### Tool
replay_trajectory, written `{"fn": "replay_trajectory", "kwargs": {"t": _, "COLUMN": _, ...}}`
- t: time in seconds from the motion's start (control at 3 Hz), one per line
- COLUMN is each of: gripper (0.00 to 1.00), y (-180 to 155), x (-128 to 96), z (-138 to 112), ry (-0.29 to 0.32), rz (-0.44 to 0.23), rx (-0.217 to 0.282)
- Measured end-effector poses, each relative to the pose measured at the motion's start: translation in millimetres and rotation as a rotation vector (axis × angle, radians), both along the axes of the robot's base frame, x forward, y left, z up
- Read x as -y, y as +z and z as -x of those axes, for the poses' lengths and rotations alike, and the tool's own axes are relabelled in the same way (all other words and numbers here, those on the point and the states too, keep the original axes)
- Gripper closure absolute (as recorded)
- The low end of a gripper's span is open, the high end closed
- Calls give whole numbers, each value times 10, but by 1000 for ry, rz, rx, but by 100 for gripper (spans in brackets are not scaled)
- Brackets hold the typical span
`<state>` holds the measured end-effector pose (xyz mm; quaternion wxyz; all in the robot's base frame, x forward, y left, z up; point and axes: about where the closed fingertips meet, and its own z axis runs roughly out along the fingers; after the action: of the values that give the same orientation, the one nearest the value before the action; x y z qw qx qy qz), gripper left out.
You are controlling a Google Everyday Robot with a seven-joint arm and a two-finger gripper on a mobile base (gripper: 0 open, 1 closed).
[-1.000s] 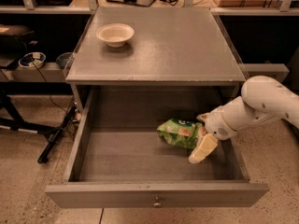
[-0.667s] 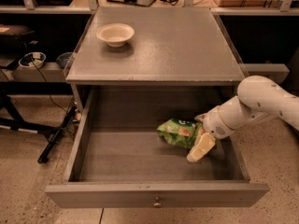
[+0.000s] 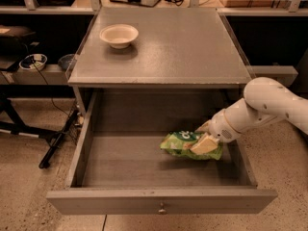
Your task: Pick green rice chip bag from top drawer and place on counter
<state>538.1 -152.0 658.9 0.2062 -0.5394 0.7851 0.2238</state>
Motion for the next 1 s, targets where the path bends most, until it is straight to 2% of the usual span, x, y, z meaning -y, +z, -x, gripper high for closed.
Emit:
{"fn": "replay_trajectory", "kwargs": {"t": 0.33, "gripper": 81, "y": 0, "x": 0, "z": 0, "ry": 0, "rz": 0, "rx": 0}}
{"fn": "replay_trajectory", "kwargs": {"t": 0.67, "gripper": 100, "y": -1, "x": -1, "z": 0, "ry": 0, "rz": 0, "rx": 0}}
{"fn": "replay_trajectory", "kwargs": {"t": 1.0, "gripper": 100, "y": 23, "x": -14, "z": 3, "ry": 8, "rz": -12, "rx": -4}}
